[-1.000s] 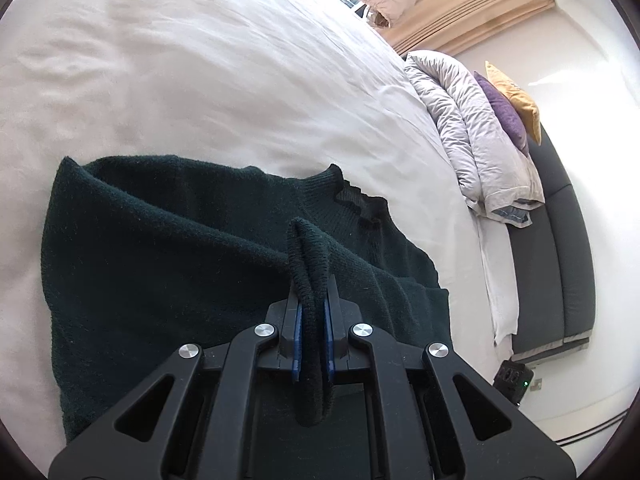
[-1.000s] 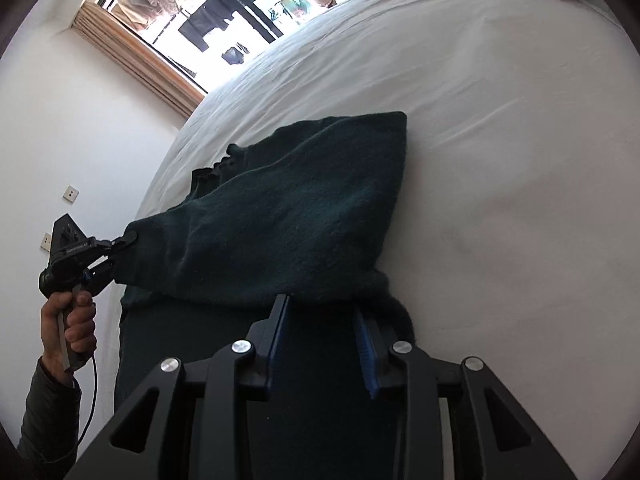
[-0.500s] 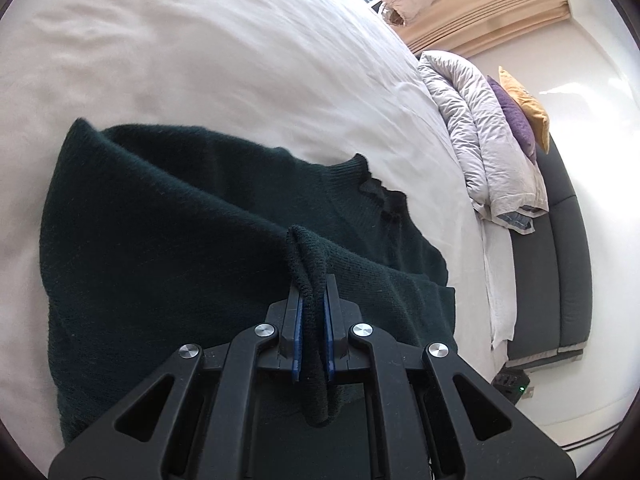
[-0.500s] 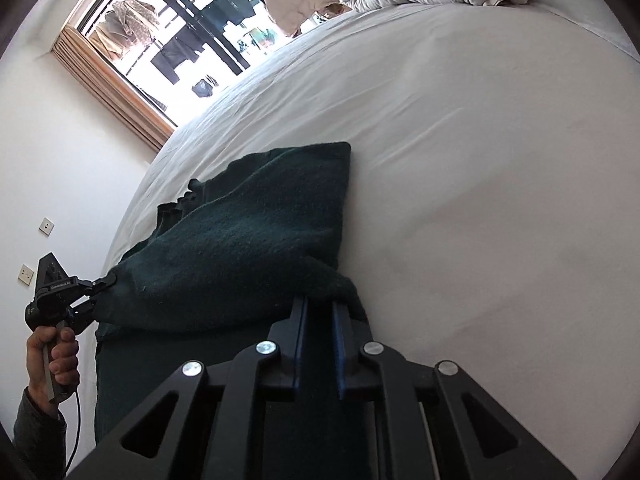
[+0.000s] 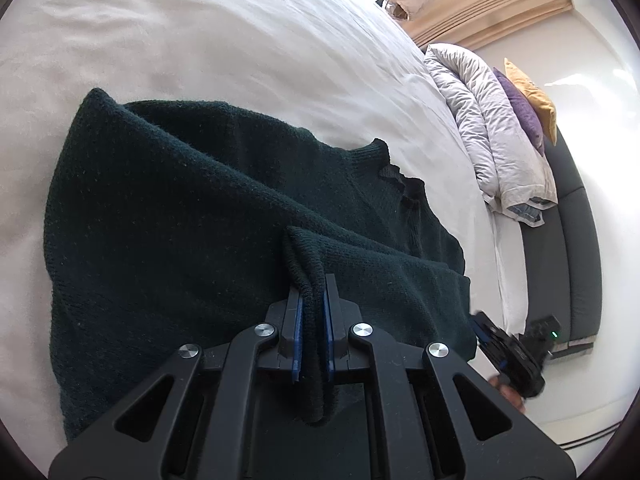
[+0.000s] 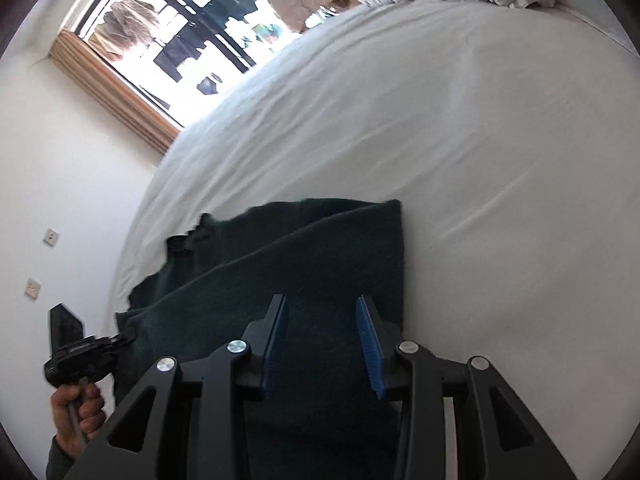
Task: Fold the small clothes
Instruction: 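Lay the sleeve over the folded body with the left gripper while the right gripper smooths the side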
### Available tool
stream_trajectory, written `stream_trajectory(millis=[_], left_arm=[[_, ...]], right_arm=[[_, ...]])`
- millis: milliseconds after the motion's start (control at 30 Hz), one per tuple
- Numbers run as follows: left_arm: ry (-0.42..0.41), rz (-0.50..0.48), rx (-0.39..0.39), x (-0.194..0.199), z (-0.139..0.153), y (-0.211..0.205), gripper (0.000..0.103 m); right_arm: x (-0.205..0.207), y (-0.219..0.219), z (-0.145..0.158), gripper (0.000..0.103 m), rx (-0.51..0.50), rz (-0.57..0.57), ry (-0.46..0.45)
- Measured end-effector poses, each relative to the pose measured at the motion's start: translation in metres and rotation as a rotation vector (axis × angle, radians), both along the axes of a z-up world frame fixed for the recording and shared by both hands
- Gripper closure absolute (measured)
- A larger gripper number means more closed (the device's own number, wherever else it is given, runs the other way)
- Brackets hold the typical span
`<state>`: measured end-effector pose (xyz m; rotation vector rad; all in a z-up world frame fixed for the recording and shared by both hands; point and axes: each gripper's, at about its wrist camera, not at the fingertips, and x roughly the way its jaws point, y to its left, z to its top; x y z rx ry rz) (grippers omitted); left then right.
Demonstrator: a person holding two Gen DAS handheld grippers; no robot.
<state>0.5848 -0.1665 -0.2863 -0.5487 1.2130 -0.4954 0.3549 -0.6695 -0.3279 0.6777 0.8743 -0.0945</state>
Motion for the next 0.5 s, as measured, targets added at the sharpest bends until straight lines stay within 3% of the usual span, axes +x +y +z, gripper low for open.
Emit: stream_trajectory(millis=[67, 133, 233, 300, 333, 400, 500], left_arm=[[0.002, -0.012, -0.002, 0.0, -0.002, -0.001, 0.096], [0.006, -0.02, -0.006, 0.0, -0.005, -0.001, 0.096], [0.015, -0.016, -0.031, 0.002, -0.012, 0.0, 0.096], [0.008, -0.017, -0.034, 0.002, -0.014, -0.001, 0.096], [0.004, -0.019, -0.031, 0.002, -0.015, -0.002, 0.095], [0.002, -0.019, -0.035, 0.002, -0.016, -0.003, 0.095], [0.002, -0.02, -0.032, 0.001, -0.016, -0.002, 0.095]], right_arm=[[0.006, -0.011, -0.012, 0.095, -0.009, -0.031, 0.021], [0.003, -0.021, -0.017, 0.103, 0.009, -0.063, 0.023], [0.003, -0.022, -0.017, 0.103, -0.001, -0.058, 0.023], [-0.003, -0.017, -0.007, 0.095, -0.026, -0.072, 0.018], [-0.008, -0.014, -0.001, 0.081, -0.017, -0.074, -0.008], [-0.012, 0.0, 0.01, 0.075, 0.006, -0.026, -0.064], [-0.005, 0.034, 0.013, 0.073, -0.054, 0.101, -0.049]])
